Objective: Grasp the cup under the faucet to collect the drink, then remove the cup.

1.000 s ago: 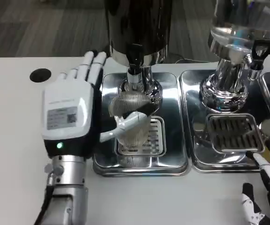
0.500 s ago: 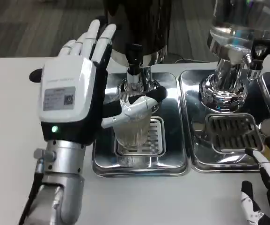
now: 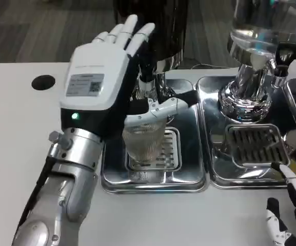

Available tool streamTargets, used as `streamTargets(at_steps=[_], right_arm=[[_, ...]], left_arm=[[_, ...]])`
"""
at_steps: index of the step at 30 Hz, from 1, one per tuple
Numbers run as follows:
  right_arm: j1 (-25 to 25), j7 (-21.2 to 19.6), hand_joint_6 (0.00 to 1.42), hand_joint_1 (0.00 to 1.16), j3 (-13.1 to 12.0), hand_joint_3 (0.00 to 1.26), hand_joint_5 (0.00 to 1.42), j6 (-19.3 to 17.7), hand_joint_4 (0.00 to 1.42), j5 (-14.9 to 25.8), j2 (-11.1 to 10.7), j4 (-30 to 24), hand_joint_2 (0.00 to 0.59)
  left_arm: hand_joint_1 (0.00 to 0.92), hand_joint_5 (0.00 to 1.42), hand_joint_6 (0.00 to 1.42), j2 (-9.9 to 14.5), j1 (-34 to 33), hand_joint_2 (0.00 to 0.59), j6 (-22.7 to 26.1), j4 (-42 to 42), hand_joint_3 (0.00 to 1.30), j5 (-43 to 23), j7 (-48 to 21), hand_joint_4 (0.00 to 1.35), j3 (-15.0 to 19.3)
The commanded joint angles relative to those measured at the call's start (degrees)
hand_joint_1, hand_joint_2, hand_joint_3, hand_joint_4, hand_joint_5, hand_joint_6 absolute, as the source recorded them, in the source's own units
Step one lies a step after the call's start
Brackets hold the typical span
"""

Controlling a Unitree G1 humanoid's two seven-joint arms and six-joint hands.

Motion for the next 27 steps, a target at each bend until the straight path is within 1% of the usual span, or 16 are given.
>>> streamTargets(at_steps=[1, 5, 7, 10, 15, 27], right_arm=[[0.34, -0.42, 0.06, 0.21, -0.49, 0.19, 0.00, 0.02, 0.00, 0.23, 0.46, -0.61, 0.502], [0.06, -0.29, 0.06, 0.21, 0.00, 0.19, 0.00, 0.22, 0.00, -0.25, 0.94, -0.65, 0.502], [-0.27, 0.10, 0.06, 0.21, 0.14, 0.19, 0.00, 0.34, 0.00, -0.51, 1.09, -0.71, 0.502], [-0.56, 0.37, 0.06, 0.21, 0.30, 0.19, 0.00, 0.34, 0.00, -0.48, 1.36, -0.71, 0.502], [-1.20, 0.56, 0.06, 0.21, 0.97, 0.19, 0.00, 0.52, 0.00, -0.96, 1.78, -0.74, 0.502], [-0.97, 0.59, 0.06, 0.21, 0.88, 0.19, 0.00, 0.72, 0.00, -1.15, 1.78, -0.92, 0.502]], left_arm=[[0.000, 0.16, 0.19, 0.42, -1.12, 0.068, -2.57, 2.29, 0.22, 1.47, 0.72, 0.02, -1.24], [0.000, 0.24, 0.22, 0.40, 1.10, 0.080, -4.01, 2.18, 0.29, 1.92, 3.17, 0.12, -0.70], [0.000, 0.27, 0.25, 0.92, 2.49, 0.086, -4.29, 1.20, 0.31, 2.89, 4.52, 0.15, -0.38], [0.000, 0.29, 0.26, 1.01, 3.68, 0.087, -4.64, 0.45, 0.34, 3.06, 4.91, 0.18, 0.24], [0.000, 0.31, 0.26, 0.98, 5.11, 0.094, -5.13, 0.14, 0.36, 3.06, 5.39, 0.20, 0.63], [0.000, 0.32, 0.28, 0.77, 7.36, 0.090, -5.73, 0.25, 0.39, 3.80, 7.56, 0.21, 0.36]])
